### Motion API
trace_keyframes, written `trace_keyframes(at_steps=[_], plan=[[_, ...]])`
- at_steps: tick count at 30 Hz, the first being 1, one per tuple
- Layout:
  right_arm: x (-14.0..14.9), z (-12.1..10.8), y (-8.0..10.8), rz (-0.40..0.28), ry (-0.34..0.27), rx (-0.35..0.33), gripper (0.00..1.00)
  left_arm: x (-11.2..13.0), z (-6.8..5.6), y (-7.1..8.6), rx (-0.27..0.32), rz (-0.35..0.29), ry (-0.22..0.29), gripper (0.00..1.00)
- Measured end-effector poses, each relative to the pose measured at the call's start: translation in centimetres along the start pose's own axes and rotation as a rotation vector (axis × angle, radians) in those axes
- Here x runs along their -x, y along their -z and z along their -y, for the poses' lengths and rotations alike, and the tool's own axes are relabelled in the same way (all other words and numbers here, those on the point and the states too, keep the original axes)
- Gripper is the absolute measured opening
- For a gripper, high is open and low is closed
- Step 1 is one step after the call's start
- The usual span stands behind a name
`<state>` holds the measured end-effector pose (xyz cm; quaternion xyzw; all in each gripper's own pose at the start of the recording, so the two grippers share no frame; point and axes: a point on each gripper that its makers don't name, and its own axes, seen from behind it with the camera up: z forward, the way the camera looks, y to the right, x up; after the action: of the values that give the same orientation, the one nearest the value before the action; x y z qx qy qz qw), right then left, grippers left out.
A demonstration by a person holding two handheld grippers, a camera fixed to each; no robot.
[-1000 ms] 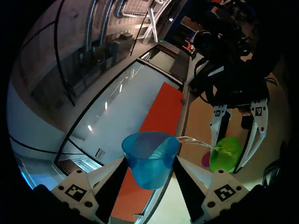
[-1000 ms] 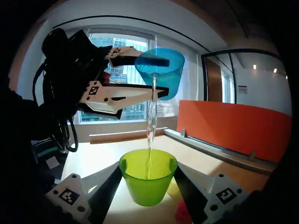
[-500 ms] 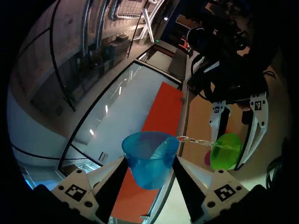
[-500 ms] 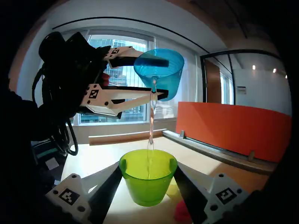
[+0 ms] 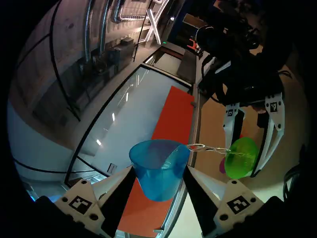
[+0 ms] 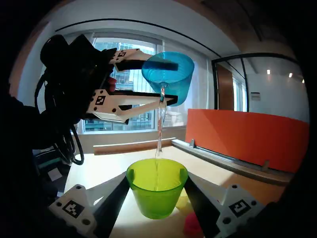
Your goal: Pour water
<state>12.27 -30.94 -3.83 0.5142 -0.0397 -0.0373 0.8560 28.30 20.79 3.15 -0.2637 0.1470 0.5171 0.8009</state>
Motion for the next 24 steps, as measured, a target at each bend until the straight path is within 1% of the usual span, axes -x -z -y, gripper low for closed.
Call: trace_keyframes(at_steps=[6, 12, 21, 24], plan=[[-0.1, -0.16, 0.11, -0.003, -0.002, 0.002, 0.9, -0.05, 0.19, -0.13, -0.005, 0.0, -0.02, 0.8], [-0.12, -0.2, 0.14, -0.004, -0.001, 0.001, 0.9, -0.33, 0.09, -0.15, -0.006, -0.006, -0.024, 0.8], [-0.23, -0.17, 0.13, -0.004, 0.006, 0.005, 0.9, -0.29, -0.1, 0.2, -0.007, -0.004, -0.053, 0.81], [-0.3, -0.08, 0.12, -0.005, 0.005, 0.004, 0.9, -0.42, 0.03, 0.37, -0.009, -0.006, -0.062, 0.8]])
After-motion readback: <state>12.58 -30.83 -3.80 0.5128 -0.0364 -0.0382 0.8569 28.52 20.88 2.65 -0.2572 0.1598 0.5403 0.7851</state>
